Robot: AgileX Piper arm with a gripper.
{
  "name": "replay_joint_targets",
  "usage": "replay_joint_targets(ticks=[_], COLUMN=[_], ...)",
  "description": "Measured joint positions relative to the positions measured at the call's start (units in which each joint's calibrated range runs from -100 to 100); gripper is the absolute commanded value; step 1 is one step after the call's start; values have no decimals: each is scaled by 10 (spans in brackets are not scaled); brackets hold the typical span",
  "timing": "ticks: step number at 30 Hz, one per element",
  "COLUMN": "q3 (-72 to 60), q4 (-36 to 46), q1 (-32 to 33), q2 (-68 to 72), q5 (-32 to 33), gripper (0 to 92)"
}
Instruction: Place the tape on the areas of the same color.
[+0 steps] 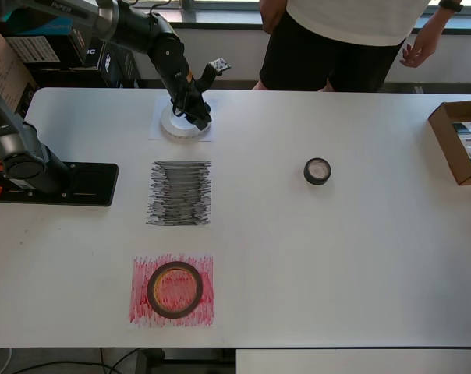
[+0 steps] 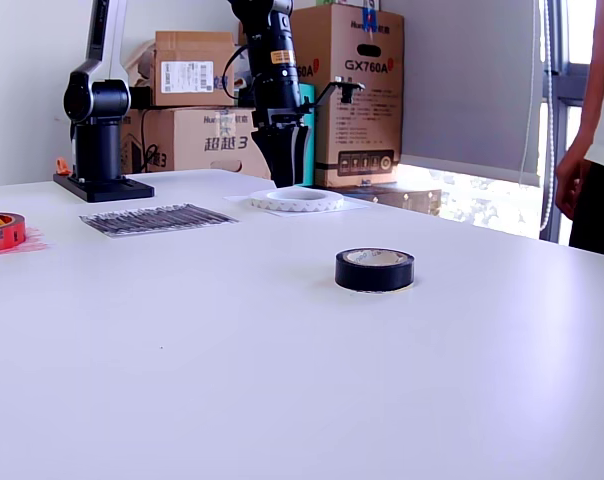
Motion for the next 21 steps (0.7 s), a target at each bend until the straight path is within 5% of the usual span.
replay_joint_targets(ticks=[21], q3=[-11], q4=[12], q1=[-44], q2=[-70], q5=[17], gripper=[520])
